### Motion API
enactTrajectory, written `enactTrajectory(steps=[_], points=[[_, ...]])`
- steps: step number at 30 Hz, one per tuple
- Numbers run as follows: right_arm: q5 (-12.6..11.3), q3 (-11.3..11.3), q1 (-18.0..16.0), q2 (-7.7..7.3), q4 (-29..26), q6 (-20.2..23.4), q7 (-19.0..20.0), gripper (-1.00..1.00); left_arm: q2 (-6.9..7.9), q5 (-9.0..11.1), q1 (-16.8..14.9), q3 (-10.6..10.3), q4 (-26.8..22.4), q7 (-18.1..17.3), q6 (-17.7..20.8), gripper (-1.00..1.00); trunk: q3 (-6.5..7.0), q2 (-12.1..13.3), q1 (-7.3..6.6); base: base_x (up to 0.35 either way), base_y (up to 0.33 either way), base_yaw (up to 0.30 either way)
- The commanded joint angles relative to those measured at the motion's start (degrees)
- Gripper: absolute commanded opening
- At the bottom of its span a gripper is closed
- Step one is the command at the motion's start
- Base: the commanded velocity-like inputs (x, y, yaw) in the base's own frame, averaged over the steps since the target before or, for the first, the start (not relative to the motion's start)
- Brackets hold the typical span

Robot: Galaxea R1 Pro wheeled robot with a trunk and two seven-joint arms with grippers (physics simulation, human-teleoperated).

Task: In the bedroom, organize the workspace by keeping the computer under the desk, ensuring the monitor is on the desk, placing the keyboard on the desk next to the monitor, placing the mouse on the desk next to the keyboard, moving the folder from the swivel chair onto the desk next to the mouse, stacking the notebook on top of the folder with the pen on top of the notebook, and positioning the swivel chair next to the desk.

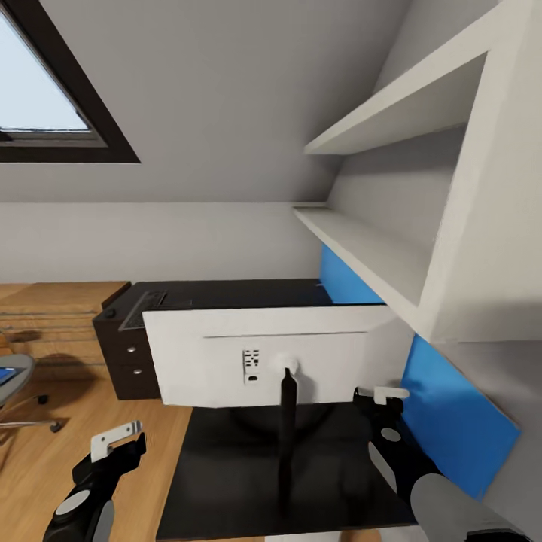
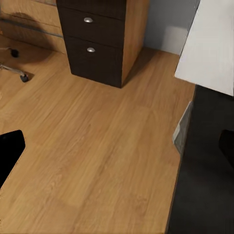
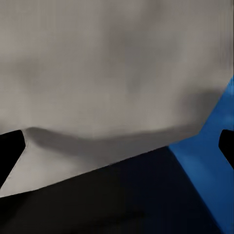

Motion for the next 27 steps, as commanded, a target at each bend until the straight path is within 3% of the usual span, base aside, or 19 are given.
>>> enactTrajectory(steps=[1,4,6,8,9,10,12,13,15,17,21,27], points=[[-0.19,0.44,-0.06,-0.04,0.04,-0.12,-0.33,1.00,-0.03,0.30,-0.05,0.50,-0.12,0.21,0.28,1.00,-0.10,-0.08,0.05,0.323,0.102,0.000],[-0.19,0.46,-0.06,-0.04,0.04,-0.12,-0.34,1.00,-0.01,0.39,-0.05,3.79,-0.32,0.24,0.30,1.00,-0.10,-0.08,0.05,0.323,0.112,0.000],[-0.19,0.47,-0.06,-0.07,0.04,-0.12,-0.36,1.00,0.02,1.16,-0.05,7.29,-0.73,0.26,0.27,1.00,-0.10,-0.08,0.05,0.323,0.100,0.000],[-0.19,0.46,-0.06,-0.09,0.04,-0.12,-0.34,1.00,0.12,3.40,-0.05,10.80,-1.47,0.16,0.25,1.00,-0.10,-0.08,0.05,0.324,0.054,0.000],[-0.19,0.47,-0.06,-0.11,0.04,-0.12,-0.35,1.00,0.52,5.68,-0.05,12.89,-1.87,0.05,0.23,1.00,-0.10,-0.08,0.05,0.324,0.030,0.000],[-0.19,0.42,-0.06,-0.12,0.04,-0.12,-0.36,1.00,1.76,11.27,-0.05,16.13,-2.28,-0.07,0.16,1.00,-0.10,-0.08,0.05,0.321,0.012,0.000],[-0.19,0.40,-0.06,-0.12,0.04,-0.12,-0.39,1.00,3.00,16.56,-0.05,19.23,-2.46,-0.06,0.00,1.00,-0.10,-0.08,0.05,0.248,0.007,0.000],[-0.19,0.40,-0.06,-0.14,0.04,-0.12,-0.38,1.00,3.22,17.75,-0.05,20.33,-2.48,-0.06,-0.03,1.00,-0.10,-0.08,0.05,0.168,0.004,0.000],[-0.19,0.40,-0.06,-0.18,0.04,-0.12,-0.40,1.00,3.74,21.74,-0.05,25.96,-2.54,-0.09,-0.09,1.00,-0.10,-0.08,0.05,0.088,0.002,0.000],[-0.19,0.39,-0.06,-0.20,0.04,-0.12,-0.37,1.00,3.97,23.59,-0.05,29.32,-2.61,-0.07,-0.11,1.00,-0.10,-0.08,0.05,0.036,0.001,0.000],[-0.19,0.39,-0.06,-0.21,0.04,-0.12,-0.37,1.00,4.08,24.65,-0.05,31.42,-2.65,-0.04,-0.17,1.00,-0.10,-0.08,0.05,0.012,0.000,0.000],[-0.19,0.43,-0.06,-0.18,0.04,-0.18,-0.27,1.00,4.10,24.84,-0.05,31.79,-2.66,-0.13,-0.26,1.00,-0.10,-0.08,0.05,0.115,0.025,0.000]])
